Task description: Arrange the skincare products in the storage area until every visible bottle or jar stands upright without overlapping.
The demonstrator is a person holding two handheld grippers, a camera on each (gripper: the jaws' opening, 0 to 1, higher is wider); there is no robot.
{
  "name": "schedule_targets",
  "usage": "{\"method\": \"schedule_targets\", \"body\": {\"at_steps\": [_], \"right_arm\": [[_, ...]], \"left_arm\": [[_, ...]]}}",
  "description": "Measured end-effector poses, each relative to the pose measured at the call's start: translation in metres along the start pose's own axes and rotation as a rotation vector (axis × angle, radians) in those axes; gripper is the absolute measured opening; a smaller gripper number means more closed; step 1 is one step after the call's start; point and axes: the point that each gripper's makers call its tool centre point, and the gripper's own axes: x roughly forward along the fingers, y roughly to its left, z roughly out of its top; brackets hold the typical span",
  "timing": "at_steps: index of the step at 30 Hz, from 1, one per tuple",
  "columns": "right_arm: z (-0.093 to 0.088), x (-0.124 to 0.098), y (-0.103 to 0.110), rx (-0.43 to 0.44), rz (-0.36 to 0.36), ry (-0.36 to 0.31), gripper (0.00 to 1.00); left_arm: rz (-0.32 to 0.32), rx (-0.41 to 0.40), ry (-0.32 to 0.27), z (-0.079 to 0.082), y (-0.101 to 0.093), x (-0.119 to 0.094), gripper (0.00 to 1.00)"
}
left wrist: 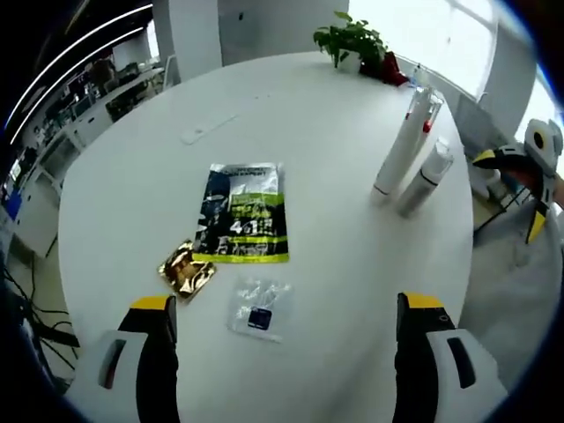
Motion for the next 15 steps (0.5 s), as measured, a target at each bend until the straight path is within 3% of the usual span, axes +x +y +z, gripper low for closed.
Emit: {"method": "schedule_targets", "body": {"at_steps": [6, 15], "right_arm": [[-0.001, 0.0, -0.002, 0.01, -0.008, 0.002, 0.96], [-0.003, 0.0, -0.005, 0.024, -0.011, 0.011, 0.96]], "left_arm": [[-0.005, 0.026, 0.042, 0.008, 0.019, 0.029, 0.98], [-0.003, 0.048, 0.085, 0.02, 0.037, 0.055, 0.98]]}}
